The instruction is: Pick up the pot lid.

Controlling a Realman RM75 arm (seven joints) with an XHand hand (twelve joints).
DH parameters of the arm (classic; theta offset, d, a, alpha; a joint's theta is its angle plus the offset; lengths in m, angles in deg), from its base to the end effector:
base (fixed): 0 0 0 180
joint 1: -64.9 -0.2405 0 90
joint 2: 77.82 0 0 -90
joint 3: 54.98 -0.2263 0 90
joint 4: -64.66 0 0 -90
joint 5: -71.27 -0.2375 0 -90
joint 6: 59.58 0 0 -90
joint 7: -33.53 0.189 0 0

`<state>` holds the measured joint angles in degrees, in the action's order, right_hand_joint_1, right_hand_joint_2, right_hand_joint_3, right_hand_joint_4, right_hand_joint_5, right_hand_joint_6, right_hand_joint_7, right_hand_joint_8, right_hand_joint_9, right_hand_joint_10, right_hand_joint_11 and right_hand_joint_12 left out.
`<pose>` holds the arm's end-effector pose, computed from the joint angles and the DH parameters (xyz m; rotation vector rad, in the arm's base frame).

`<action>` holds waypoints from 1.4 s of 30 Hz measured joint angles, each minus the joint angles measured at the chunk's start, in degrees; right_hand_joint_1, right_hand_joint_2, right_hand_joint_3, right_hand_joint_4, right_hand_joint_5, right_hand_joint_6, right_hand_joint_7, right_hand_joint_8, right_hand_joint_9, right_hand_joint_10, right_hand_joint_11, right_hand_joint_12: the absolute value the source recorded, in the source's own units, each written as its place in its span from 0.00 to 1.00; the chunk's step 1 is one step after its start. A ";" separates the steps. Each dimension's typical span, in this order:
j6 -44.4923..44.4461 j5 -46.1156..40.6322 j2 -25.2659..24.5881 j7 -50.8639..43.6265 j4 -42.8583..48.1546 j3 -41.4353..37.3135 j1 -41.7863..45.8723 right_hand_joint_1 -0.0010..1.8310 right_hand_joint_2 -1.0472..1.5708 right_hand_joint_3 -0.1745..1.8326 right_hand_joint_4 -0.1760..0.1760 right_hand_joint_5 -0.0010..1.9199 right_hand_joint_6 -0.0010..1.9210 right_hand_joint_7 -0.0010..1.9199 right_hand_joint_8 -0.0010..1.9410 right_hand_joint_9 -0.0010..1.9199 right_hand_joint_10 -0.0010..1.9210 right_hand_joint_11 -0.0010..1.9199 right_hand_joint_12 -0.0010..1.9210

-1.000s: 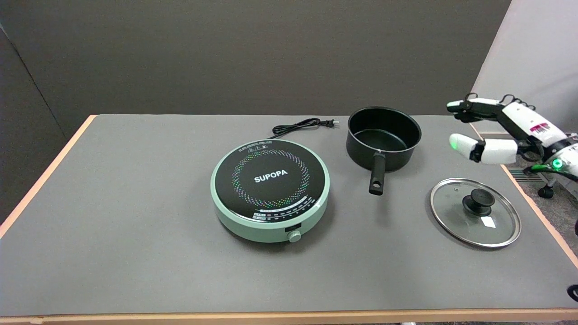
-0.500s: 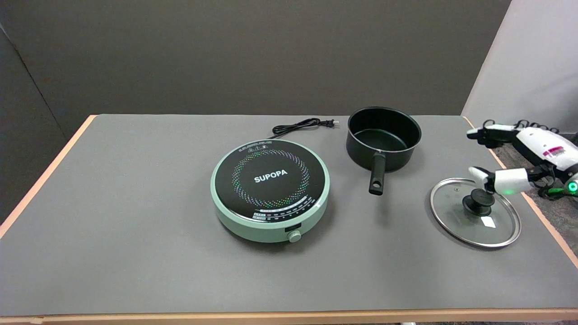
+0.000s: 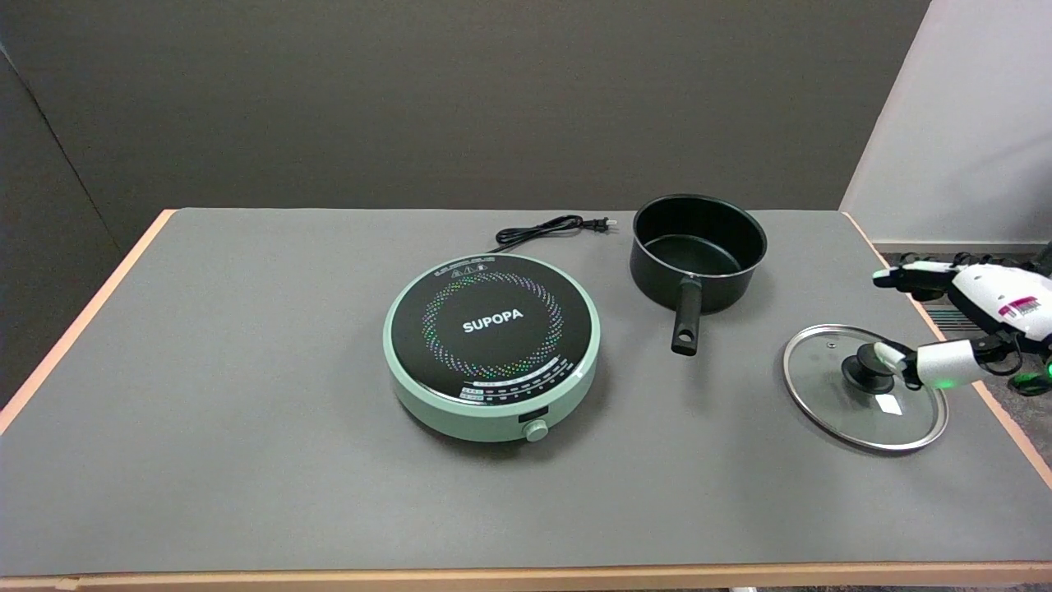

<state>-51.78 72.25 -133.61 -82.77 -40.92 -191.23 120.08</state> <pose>-0.1768 -0.2336 0.5298 1.2267 -0.1880 0.0382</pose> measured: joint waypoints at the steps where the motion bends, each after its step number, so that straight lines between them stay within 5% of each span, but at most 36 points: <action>1: -0.12 0.29 -0.13 -0.02 -0.08 -0.02 0.16 0.43 0.59 0.56 0.70 0.25 0.11 0.27 0.10 0.28 0.17 0.16 0.32; 42: -10.64 8.99 2.11 -0.39 -0.40 6.24 -0.95 0.40 0.59 0.59 0.69 0.22 0.11 0.21 0.09 0.22 0.18 0.12 0.30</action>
<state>-62.42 81.24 -131.49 -83.16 -41.33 -184.99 119.12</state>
